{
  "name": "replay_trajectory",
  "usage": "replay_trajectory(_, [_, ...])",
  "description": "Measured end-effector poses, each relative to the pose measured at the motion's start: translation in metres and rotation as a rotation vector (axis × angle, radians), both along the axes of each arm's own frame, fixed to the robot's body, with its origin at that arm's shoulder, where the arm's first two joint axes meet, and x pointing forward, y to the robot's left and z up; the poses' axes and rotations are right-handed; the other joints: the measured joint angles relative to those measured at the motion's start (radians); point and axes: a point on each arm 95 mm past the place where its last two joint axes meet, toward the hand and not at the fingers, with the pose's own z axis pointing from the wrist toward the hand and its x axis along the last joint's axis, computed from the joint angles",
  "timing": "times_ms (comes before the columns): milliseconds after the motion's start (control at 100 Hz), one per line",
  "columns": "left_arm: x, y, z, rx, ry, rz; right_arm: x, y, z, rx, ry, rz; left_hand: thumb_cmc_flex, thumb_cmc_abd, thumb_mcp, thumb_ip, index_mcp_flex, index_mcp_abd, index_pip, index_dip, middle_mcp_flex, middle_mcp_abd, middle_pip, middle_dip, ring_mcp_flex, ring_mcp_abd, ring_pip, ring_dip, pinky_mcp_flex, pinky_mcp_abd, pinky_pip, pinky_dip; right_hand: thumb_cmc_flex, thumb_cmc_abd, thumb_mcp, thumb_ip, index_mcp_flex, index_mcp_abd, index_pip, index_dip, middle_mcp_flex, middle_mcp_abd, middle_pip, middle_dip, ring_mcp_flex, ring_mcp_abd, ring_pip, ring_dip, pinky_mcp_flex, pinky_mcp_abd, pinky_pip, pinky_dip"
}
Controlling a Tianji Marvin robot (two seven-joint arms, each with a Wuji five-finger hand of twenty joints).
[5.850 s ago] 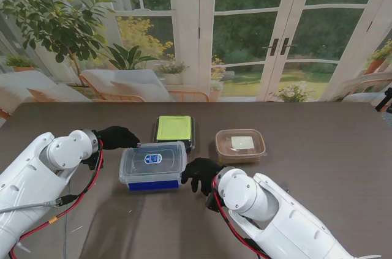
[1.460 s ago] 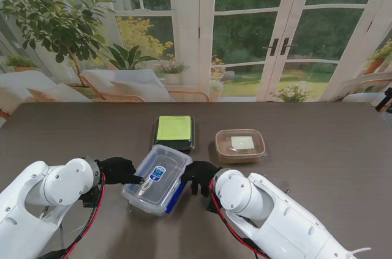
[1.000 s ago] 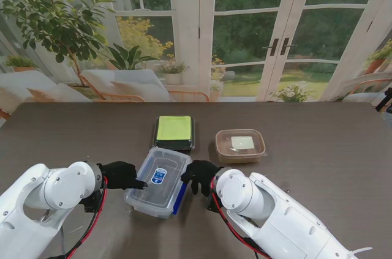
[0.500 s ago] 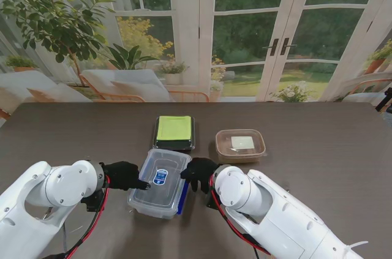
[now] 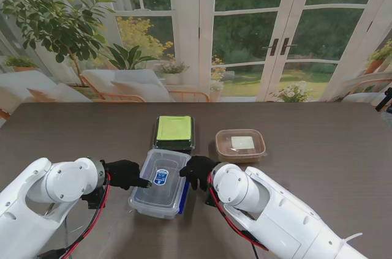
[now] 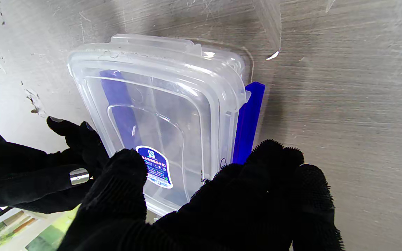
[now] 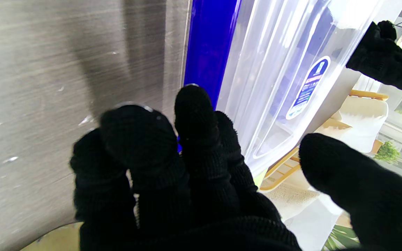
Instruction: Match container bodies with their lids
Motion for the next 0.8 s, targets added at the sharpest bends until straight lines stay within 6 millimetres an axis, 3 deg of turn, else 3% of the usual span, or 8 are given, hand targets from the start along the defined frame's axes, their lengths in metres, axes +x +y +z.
replay_trajectory(410, [0.001, -0.004, 0.0, 0.005, -0.003, -0.018, 0.0, -0.004, -0.001, 0.01, 0.001, -0.007, 0.0, 0.0, -0.021, 0.0, 0.027, 0.004, 0.034, 0.016, 0.02, 0.015, 0.016, 0.0, 0.001, 0.002, -0.009, 0.0, 0.0, 0.002, 0.0, 0.0, 0.0, 0.0, 0.0, 0.0, -0.013, 0.001, 0.0, 0.005, -0.004, 0.0, 0.0, 0.0, 0.0, 0.0, 0.0, 0.0, 0.0, 0.0, 0.0, 0.0])
replay_trajectory(800, [0.0, -0.013, -0.001, 0.002, -0.028, -0.039, -0.006, -0.009, 0.002, -0.001, -0.015, -0.009, 0.0, 0.0, -0.028, 0.0, 0.068, 0.0, 0.081, 0.041, 0.053, 0.024, 0.035, 0.0, 0.023, 0.001, -0.011, -0.001, 0.013, 0.001, 0.0, 0.0, 0.0, 0.0, 0.0, 0.0, -0.068, 0.065, -0.076, 0.01, -0.02, 0.0, 0.0, 0.0, 0.0, 0.0, 0.004, 0.0, 0.0, 0.0, 0.0, 0.0])
